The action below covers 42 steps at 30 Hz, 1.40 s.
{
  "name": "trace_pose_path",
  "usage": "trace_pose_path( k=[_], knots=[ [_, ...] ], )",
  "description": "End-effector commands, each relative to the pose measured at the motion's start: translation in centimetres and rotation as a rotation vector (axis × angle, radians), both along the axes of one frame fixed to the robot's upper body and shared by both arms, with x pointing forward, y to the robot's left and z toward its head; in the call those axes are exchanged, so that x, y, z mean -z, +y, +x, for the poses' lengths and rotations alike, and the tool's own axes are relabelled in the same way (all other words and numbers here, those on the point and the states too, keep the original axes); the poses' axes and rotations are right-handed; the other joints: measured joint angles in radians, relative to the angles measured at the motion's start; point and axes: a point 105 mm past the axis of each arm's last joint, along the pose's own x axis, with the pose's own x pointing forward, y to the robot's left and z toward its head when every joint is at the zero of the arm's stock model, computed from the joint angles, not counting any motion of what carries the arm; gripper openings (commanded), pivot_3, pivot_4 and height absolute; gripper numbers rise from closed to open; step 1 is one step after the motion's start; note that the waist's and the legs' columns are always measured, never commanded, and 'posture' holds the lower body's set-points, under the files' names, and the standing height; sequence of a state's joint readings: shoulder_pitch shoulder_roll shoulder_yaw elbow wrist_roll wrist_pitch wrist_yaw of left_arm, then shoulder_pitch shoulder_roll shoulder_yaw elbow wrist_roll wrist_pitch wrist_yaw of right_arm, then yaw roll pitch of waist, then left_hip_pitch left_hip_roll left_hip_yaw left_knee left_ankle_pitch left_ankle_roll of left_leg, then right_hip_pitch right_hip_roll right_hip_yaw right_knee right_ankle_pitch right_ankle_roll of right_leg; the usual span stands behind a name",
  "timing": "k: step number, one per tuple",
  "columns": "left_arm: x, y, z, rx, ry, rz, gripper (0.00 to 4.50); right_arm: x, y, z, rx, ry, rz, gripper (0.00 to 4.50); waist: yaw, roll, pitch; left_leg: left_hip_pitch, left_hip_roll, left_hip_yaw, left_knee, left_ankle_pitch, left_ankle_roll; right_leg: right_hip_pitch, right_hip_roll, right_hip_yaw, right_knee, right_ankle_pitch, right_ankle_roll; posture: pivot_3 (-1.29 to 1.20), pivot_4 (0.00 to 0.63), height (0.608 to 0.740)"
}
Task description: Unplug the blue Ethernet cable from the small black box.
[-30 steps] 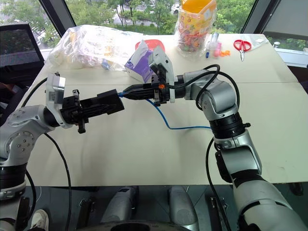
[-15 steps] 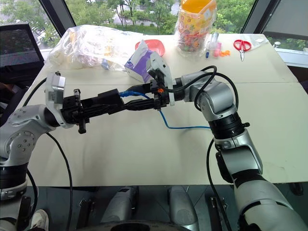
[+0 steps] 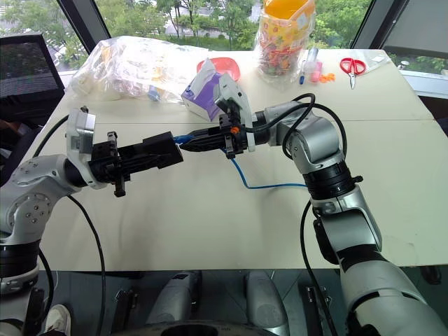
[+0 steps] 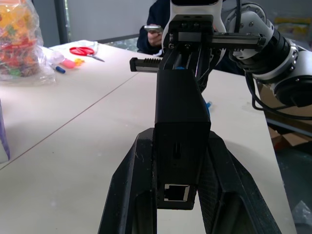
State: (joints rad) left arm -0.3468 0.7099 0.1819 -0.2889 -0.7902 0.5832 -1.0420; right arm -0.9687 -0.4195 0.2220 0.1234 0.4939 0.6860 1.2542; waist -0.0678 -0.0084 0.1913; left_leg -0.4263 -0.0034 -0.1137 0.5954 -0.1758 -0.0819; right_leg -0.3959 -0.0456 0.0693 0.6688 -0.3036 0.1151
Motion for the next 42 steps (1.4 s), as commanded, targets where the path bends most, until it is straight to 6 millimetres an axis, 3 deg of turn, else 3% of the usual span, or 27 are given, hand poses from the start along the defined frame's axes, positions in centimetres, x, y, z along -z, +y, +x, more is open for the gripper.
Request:
trace_pose_path(
  k=[1, 17, 18, 20, 29, 42],
  knots=[
    [-0.8, -0.1, -0.5, 0.021, -0.043, 0.002, 0.5, -1.9, 0.1, -0.2, -0.004, -0.067, 0.038, 0.04, 0.0, 0.0, 0.0, 0.0, 0.0, 0.0, 0.0, 0.0, 0.0, 0.0, 0.0, 0.0, 0.0, 0.0, 0.0, 0.0, 0.15, 0.74],
    [-0.6, -0.1, -0.6, 0.019, -0.035, 0.005, 0.5, -2.7, -0.1, -0.2, -0.001, -0.046, 0.064, 0.04, 0.0, 0.0, 0.0, 0.0, 0.0, 0.0, 0.0, 0.0, 0.0, 0.0, 0.0, 0.0, 0.0, 0.0, 0.0, 0.0, 0.15, 0.74],
    [-0.6, -0.1, -0.6, 0.019, -0.035, 0.005, 0.5, -2.7, -0.1, -0.1, 0.005, -0.05, 0.065, 0.83, 0.0, 0.0, 0.0, 0.0, 0.0, 0.0, 0.0, 0.0, 0.0, 0.0, 0.0, 0.0, 0.0, 0.0, 0.0, 0.0, 0.15, 0.74],
    [-0.6, -0.1, -0.6, 0.018, -0.034, 0.004, 0.5, -2.7, -0.1, 0.2, 0.023, -0.067, 0.062, 1.55, 0.0, 0.0, 0.0, 0.0, 0.0, 0.0, 0.0, 0.0, 0.0, 0.0, 0.0, 0.0, 0.0, 0.0, 0.0, 0.0, 0.15, 0.74],
    [-0.5, 0.0, -0.7, 0.013, -0.031, 0.002, 0.5, -3.4, -0.2, 0.1, 0.008, -0.062, 0.082, 1.55, 0.0, 0.0, 0.0, 0.0, 0.0, 0.0, 0.0, 0.0, 0.0, 0.0, 0.0, 0.0, -0.001, 0.0, 0.0, 0.0, 0.15, 0.74],
    [-1.1, -0.1, -0.6, 0.017, -0.042, -0.008, 0.5, -2.1, 0.1, -0.7, -0.032, -0.034, 0.048, 1.55, 0.0, 0.0, 0.0, 0.0, 0.0, 0.0, -0.001, 0.0, 0.0, 0.0, 0.0, 0.0, -0.001, 0.0, 0.0, 0.0, 0.15, 0.74]
  ],
)
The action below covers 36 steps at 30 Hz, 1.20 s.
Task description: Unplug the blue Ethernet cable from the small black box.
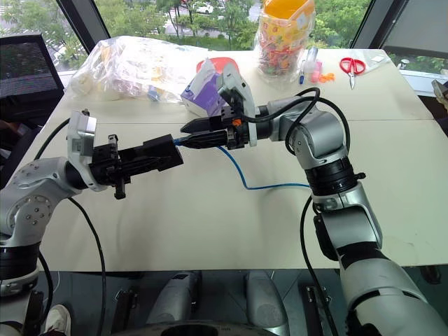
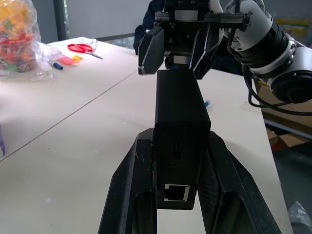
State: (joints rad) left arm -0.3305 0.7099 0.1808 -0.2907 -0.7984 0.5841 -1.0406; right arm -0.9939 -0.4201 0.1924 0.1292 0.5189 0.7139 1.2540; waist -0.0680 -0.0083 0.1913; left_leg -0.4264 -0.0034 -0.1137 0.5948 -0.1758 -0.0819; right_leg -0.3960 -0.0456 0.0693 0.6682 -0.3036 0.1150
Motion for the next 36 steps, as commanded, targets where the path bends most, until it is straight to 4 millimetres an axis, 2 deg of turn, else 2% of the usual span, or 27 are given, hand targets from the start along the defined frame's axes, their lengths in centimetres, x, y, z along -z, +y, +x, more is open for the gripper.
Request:
trace_pose_path(
  k=[1, 24, 27, 28, 29, 36],
  knots=[
    [-1.5, -0.13, -0.49, 0.016, -0.059, -0.003, 0.5, -0.95, 0.29, -0.78, -0.032, -0.041, 0.017, 1.55, 0.0, 0.0, 0.0, 0.0, 0.0, 0.0, 0.0, 0.0, 0.0, 0.0, 0.0, 0.0, 0.0, 0.0, 0.0, 0.0, 0.15, 0.74],
    [-1.59, -0.18, -0.59, 0.02, -0.054, 0.0, 0.5, -0.68, 0.66, -0.76, -0.036, -0.045, 0.018, 1.55, 0.0, 0.0, 0.0, 0.0, 0.0, 0.0, 0.0, 0.0, 0.0, 0.0, 0.0, 0.0, 0.0, 0.0, 0.0, 0.0, 0.15, 0.74],
    [-1.44, -0.18, -0.6, 0.019, -0.052, 0.001, 0.5, -0.74, 0.56, -0.72, -0.033, -0.046, 0.02, 0.77, 0.0, 0.0, 0.0, 0.0, 0.0, 0.0, 0.0, 0.0, 0.0, 0.0, 0.0, 0.0, 0.0, 0.0, 0.0, 0.0, 0.15, 0.74],
    [-1.41, -0.17, -0.59, 0.019, -0.051, 0.001, 0.5, -0.76, 0.52, -0.7, -0.033, -0.046, 0.02, 0.24, 0.0, 0.0, 0.0, 0.0, 0.0, 0.0, 0.0, 0.0, 0.0, 0.0, 0.0, 0.0, 0.0, 0.0, 0.0, 0.0, 0.15, 0.74],
    [-1.39, -0.17, -0.59, 0.018, -0.051, 0.001, 0.5, -0.78, 0.49, -0.69, -0.032, -0.046, 0.021, 0.11, 0.0, 0.0, 0.0, 0.0, 0.0, 0.0, 0.0, 0.0, 0.0, 0.0, 0.0, 0.0, 0.0, 0.0, 0.0, 0.0, 0.15, 0.74],
    [-1.36, -0.17, -0.51, 0.013, -0.05, -0.002, 0.5, -0.81, 0.3, -0.7, -0.031, -0.044, 0.022, 0.11, 0.0, 0.0, 0.0, 0.0, 0.0, 0.0, 0.0, 0.0, 0.0, 0.0, 0.0, 0.0, 0.0, 0.0, 0.0, 0.0, 0.15, 0.74]
  ],
)
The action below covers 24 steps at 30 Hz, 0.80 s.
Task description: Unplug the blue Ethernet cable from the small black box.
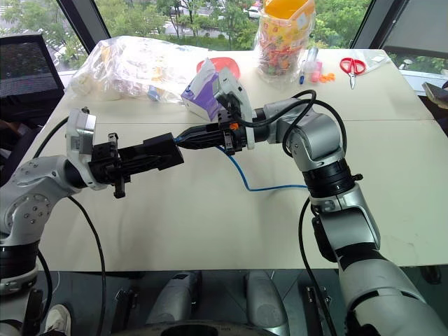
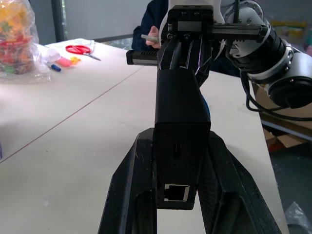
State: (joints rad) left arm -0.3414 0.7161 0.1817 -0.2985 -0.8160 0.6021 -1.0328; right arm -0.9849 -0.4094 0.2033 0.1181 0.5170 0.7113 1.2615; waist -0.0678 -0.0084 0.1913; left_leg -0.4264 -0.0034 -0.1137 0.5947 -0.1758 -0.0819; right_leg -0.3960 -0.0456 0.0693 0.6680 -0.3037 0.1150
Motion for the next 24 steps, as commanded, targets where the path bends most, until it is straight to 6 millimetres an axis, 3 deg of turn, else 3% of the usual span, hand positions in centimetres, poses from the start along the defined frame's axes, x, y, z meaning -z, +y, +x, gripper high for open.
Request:
trace_pose_path(
  k=[1, 9, 24],
  knots=[
    [-1.0, 0.0, -0.4, 0.005, -0.053, 0.002, 0.5, -1.2, -0.1, -0.3, -0.008, -0.044, 0.028, 0.11, 0.0, 0.0, 0.0, 0.0, 0.0, 0.0, 0.0, 0.0, 0.0, 0.0, 0.0, 0.0, 0.0, 0.0, 0.0, 0.0, 0.15, 0.74],
    [-0.7, 0.2, -0.9, -0.002, -0.052, 0.011, 0.5, -1.5, -0.6, 0.4, 0.036, -0.026, 0.04, 0.11, 0.0, 0.0, 0.0, 0.0, 0.0, 0.0, 0.0, 0.0, 0.0, 0.0, 0.0, 0.0, 0.0, 0.0, 0.0, 0.0, 0.15, 0.74],
    [-0.2, 1.5, -1.0, -0.081, -0.053, 0.034, 0.5, -1.5, -4.5, 4.5, 0.25, -0.033, 0.038, 0.11, 0.004, 0.0, 0.0, 0.0, 0.0, 0.0, -0.001, 0.0, 0.0, 0.0, 0.0, 0.0, -0.002, 0.0, 0.0, 0.0, 0.15, 0.74]
  ],
)
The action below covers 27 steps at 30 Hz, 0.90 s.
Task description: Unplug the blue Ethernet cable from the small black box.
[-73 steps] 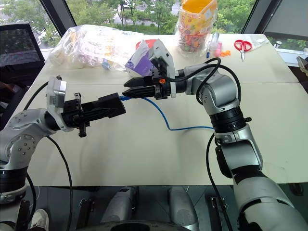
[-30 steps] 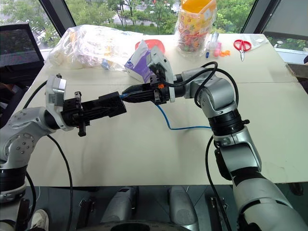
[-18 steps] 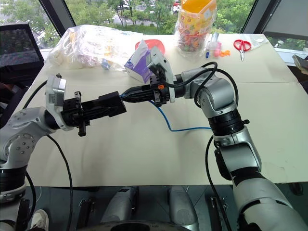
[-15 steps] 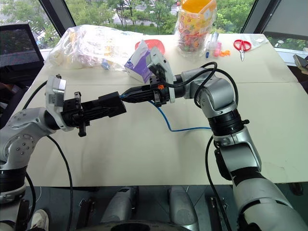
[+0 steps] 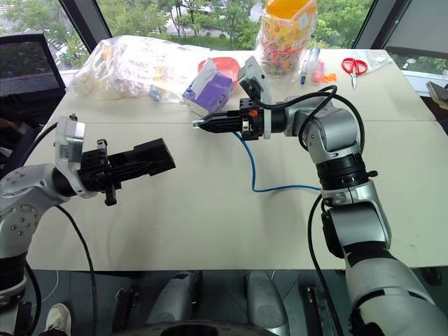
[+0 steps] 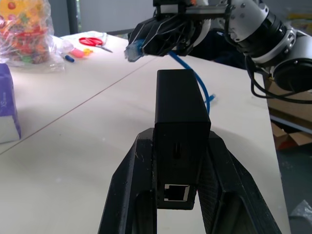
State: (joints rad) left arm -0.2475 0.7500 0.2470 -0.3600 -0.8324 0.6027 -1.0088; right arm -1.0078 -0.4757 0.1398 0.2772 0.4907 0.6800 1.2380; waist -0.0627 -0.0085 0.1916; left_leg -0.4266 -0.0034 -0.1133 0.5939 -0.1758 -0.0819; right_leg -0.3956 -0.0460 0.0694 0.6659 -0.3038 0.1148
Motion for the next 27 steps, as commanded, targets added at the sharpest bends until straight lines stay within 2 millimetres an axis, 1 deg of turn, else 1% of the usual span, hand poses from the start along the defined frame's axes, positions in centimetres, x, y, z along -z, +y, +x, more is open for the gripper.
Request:
trace_pose_path(
  k=[1, 2, 4, 5, 6, 7, 10, 13, 15, 18, 20, 22, 23, 24, 25, 26, 27],
  knots=[
    [-0.4, 0.3, 0.3, -0.037, -0.055, 0.018, 0.5, -1.2, -1.1, 1.6, 0.093, -0.081, 0.01, 0.11, -0.001, 0.0, 0.0, 0.0, 0.0, 0.0, 0.0, 0.0, 0.0, 0.0, 0.0, 0.0, 0.0, 0.0, 0.0, 0.0, 0.15, 0.74],
    [0.0, 0.4, 0.9, -0.062, -0.059, 0.029, 0.5, -0.8, -1.2, 2.5, 0.143, -0.096, -0.004, 0.11, -0.002, 0.0, 0.0, 0.0, 0.0, 0.0, 0.0, 0.0, 0.0, 0.0, 0.0, 0.0, 0.0, 0.0, 0.0, 0.0, 0.15, 0.74],
    [1.5, 0.6, 3.5, -0.169, -0.053, 0.084, 0.5, 1.0, -1.7, 5.4, 0.321, -0.169, -0.08, 0.11, -0.003, 0.0, 0.0, 0.0, 0.0, 0.0, 0.0, 0.0, 0.0, 0.0, 0.0, 0.0, 0.0, 0.0, 0.0, 0.0, 0.15, 0.74],
    [2.0, 0.6, 4.7, -0.213, -0.038, 0.079, 0.5, 1.8, -1.9, 6.6, 0.395, -0.18, -0.109, 0.11, -0.002, 0.0, 0.0, 0.001, 0.0, 0.0, 0.0, 0.0, 0.0, 0.001, 0.0, 0.0, 0.0, 0.0, 0.0, 0.0, 0.15, 0.74],
    [2.3, 0.4, 5.7, -0.243, -0.014, 0.059, 0.5, 2.4, -2.0, 7.4, 0.44, -0.186, -0.13, 0.11, 0.0, 0.0, 0.0, 0.002, 0.0, 0.0, 0.0, 0.0, 0.0, 0.002, 0.001, 0.0, 0.0, 0.0, 0.0, 0.0, 0.15, 0.74],
    [2.2, 0.1, 6.7, -0.262, 0.006, 0.019, 0.5, 3.1, -2.1, 7.9, 0.463, -0.193, -0.152, 0.11, -0.001, -0.001, 0.0, 0.003, 0.0, 0.0, 0.001, 0.001, -0.001, 0.002, 0.001, 0.0, 0.0, 0.0, 0.0, 0.0, 0.15, 0.74],
    [2.2, -1.0, 8.5, -0.275, 0.053, -0.051, 0.5, 4.6, -2.3, 8.8, 0.507, -0.207, -0.202, 0.11, 0.0, -0.001, 0.0, 0.0, 0.0, 0.0, 0.001, 0.001, -0.001, 0.001, 0.0, 0.0, 0.0, 0.001, 0.001, 0.0, 0.15, 0.74],
    [3.6, -2.9, 10.9, -0.286, 0.165, -0.117, 0.5, 7.0, -3.5, 10.4, 0.645, -0.249, -0.302, 0.11, 0.005, -0.001, 0.0, -0.001, -0.001, 0.0, 0.0, 0.001, -0.001, 0.0, 0.0, 0.0, 0.0, 0.002, 0.002, 0.0, 0.15, 0.74],
    [4.5, -3.9, 11.7, -0.288, 0.224, -0.143, 0.5, 7.7, -4.0, 10.9, 0.703, -0.244, -0.309, 0.11, 0.006, -0.001, 0.0, -0.001, -0.001, 0.0, -0.001, 0.001, -0.001, 0.0, 0.0, 0.0, 0.0, 0.002, 0.002, 0.0, 0.15, 0.74],
    [6.5, -5.5, 12.6, -0.284, 0.395, -0.2, 0.5, 8.7, -5.1, 11.5, 0.791, -0.23, -0.324, 0.11, -0.002, -0.001, 0.0, -0.001, -0.001, 0.0, -0.001, 0.001, -0.001, 0.0, 0.0, 0.0, 0.0, 0.002, 0.002, 0.0, 0.15, 0.74],
    [7.6, -6.2, 12.8, -0.283, 0.487, -0.229, 0.5, 9.2, -5.3, 11.5, 0.802, -0.213, -0.33, 0.11, -0.007, -0.001, 0.0, 0.0, -0.001, 0.0, -0.001, 0.001, -0.001, 0.0, 0.0, 0.0, 0.001, 0.002, 0.002, 0.0, 0.15, 0.74],
    [9.1, -7.0, 12.5, -0.269, 0.555, -0.212, 0.5, 9.6, -5.4, 11.4, 0.805, -0.208, -0.333, 0.11, -0.012, -0.001, 0.0, 0.0, -0.001, 0.0, -0.001, 0.001, -0.001, 0.0, 0.0, 0.0, 0.001, 0.002, 0.002, 0.0, 0.15, 0.74],
    [9.6, -7.3, 12.4, -0.264, 0.565, -0.199, 1.0, 9.7, -5.4, 11.4, 0.809, -0.204, -0.331, 0.03, -0.013, -0.001, 0.0, 0.0, -0.001, 0.0, -0.001, 0.001, -0.001, 0.0, 0.0, 0.0, 0.002, 0.002, 0.002, 0.0, 0.15, 0.74],
    [9.8, -7.4, 12.3, -0.261, 0.569, -0.191, 1.56, 9.7, -5.5, 11.4, 0.81, -0.2, -0.327, 0.42, -0.012, -0.001, 0.0, 0.0, -0.001, 0.0, -0.001, 0.001, -0.001, -0.001, 0.0, 0.0, 0.002, 0.002, 0.002, 0.0, 0.15, 0.74],
    [9.9, -7.5, 12.3, -0.261, 0.567, -0.188, 1.93, 9.7, -5.5, 11.4, 0.811, -0.198, -0.324, 0.88, -0.011, -0.001, 0.0, 0.0, -0.001, 0.0, -0.001, 0.001, -0.001, -0.001, 0.0, 0.0, 0.003, 0.002, 0.002, 0.0, 0.15, 0.74],
    [10.0, -7.5, 12.3, -0.26, 0.579, -0.197, 2.36, 9.7, -5.6, 11.4, 0.811, -0.195, -0.32, 1.22, -0.01, -0.001, 0.0, 0.0, -0.001, 0.0, -0.001, 0.001, -0.001, -0.001, 0.0, 0.0, 0.003, 0.002, 0.002, 0.0, 0.15, 0.74],
    [10.0, -7.5, 12.3, -0.263, 0.592, -0.209, 2.91, 9.7, -5.6, 11.4, 0.812, -0.193, -0.318, 1.77, -0.009, -0.001, 0.0, 0.0, -0.001, 0.0, -0.001, 0.001, -0.002, -0.001, 0.0, 0.0, 0.003, 0.002, 0.002, 0.0, 0.15, 0.74]
  ],
)
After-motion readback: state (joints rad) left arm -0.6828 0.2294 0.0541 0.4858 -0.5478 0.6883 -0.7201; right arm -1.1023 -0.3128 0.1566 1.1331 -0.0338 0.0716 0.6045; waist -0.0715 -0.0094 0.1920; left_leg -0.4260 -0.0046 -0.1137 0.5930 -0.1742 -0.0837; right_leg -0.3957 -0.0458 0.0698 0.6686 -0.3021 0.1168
